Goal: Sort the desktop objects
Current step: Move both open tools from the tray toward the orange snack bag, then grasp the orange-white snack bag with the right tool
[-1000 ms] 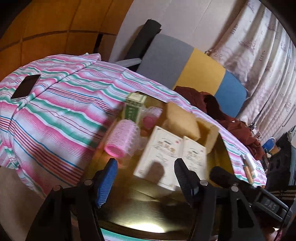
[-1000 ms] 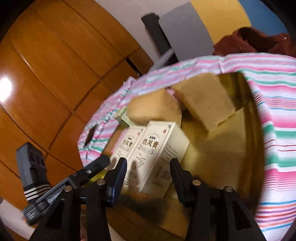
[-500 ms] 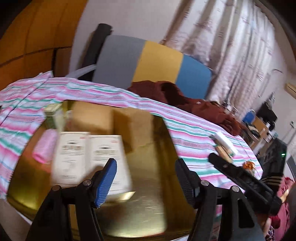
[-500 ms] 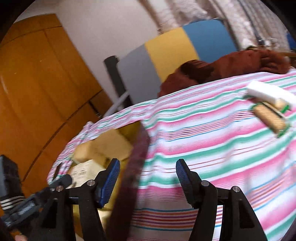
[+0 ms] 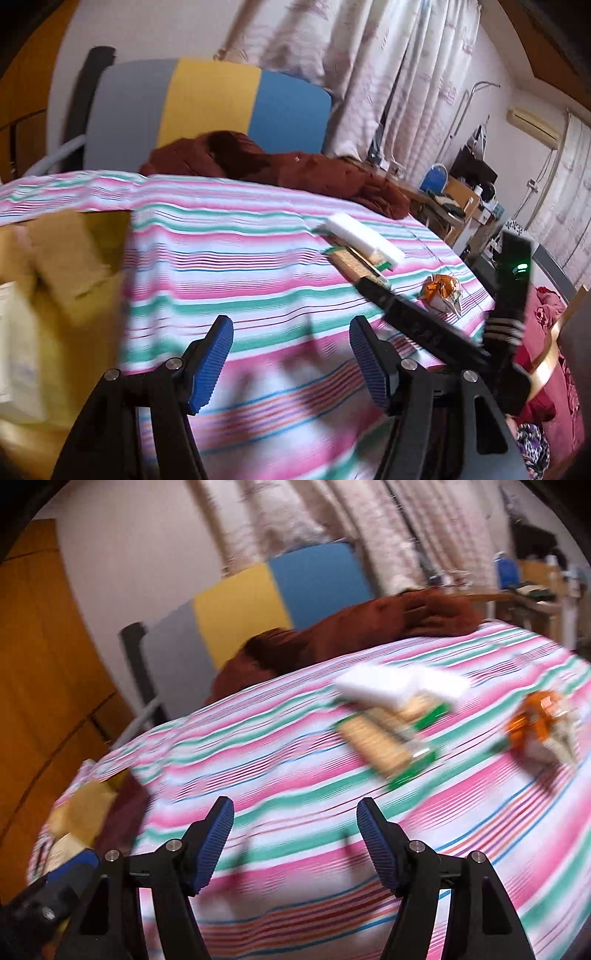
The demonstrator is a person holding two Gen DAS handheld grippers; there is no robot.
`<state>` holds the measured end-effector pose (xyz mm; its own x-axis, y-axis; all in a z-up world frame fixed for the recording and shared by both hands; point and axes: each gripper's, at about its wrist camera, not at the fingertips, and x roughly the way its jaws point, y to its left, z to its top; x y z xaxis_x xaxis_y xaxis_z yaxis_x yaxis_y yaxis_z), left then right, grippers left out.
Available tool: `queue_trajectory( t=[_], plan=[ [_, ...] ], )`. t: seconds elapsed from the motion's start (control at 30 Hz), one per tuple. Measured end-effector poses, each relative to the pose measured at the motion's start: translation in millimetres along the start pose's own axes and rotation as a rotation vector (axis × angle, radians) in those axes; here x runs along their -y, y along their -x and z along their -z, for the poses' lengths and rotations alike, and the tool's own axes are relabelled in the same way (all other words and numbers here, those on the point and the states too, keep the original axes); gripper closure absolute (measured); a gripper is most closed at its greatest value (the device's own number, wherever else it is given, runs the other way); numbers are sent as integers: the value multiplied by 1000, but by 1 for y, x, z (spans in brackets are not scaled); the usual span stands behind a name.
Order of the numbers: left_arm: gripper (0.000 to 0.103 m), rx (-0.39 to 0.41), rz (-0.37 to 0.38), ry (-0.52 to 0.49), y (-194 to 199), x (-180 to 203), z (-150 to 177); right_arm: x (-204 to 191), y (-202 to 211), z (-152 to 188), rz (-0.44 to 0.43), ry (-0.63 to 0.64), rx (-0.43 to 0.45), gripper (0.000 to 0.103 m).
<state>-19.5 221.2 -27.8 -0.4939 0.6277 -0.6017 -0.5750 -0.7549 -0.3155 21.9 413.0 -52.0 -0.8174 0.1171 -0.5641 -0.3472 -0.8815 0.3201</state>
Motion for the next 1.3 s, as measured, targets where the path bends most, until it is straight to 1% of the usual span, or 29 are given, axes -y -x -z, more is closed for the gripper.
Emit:
queue_trajectory(
  t=[0.13,0.2,0.23,0.3,0.33,0.43,0.67,0.7,0.8,0.83,0.9,0.97,1.0,1.07,1.13,1.2,1.23,1.27,1.3],
  plan=[
    [36,-45,23,18,-45,13,-10,42,-1,-16,125,-21,42,31],
    [36,-62,36,26,-64,18,-15,59,-7,-20,150,-40,17,30],
    [36,-86,48,21,-74,21,-17,68,-10,-22,160,-52,4,30],
    [36,-131,58,1,-92,31,-20,86,-14,-22,133,-108,-35,30],
    [36,-151,57,-12,-100,37,-21,91,-13,-20,140,-119,-39,30],
    [36,-171,73,-54,-116,56,-22,106,2,-17,172,-161,15,30],
    [36,-194,221,-99,-142,101,-15,127,39,-3,334,-175,129,29],
    [36,-197,241,-102,-145,108,-15,132,44,-2,337,-194,146,26],
    [36,-205,297,-112,-155,126,-13,156,52,-6,294,-329,181,25],
    [36,-210,309,-105,-158,128,-13,159,56,-8,298,-344,190,24],
    [36,-214,276,-100,-162,128,-9,164,61,-14,307,-364,212,24],
    [36,-214,261,-89,-164,127,-8,170,64,-25,308,-376,229,16],
    [36,-213,261,-81,-164,126,-7,176,60,-32,308,-397,219,13],
    [36,-210,262,-61,-164,123,-7,190,51,-44,305,-438,196,13],
    [36,-208,271,-41,-164,119,-7,207,32,-57,253,-484,134,13],
    [36,-207,279,-30,-164,117,-7,216,13,-61,257,-487,84,14],
    [36,-207,276,-33,-165,118,-7,220,4,-63,259,-487,58,17],
    [36,-207,273,-35,-165,119,-7,219,-6,-63,271,-464,32,17],
    [36,-207,269,-39,-165,120,-6,214,-8,-65,295,-427,32,18]
  ],
)
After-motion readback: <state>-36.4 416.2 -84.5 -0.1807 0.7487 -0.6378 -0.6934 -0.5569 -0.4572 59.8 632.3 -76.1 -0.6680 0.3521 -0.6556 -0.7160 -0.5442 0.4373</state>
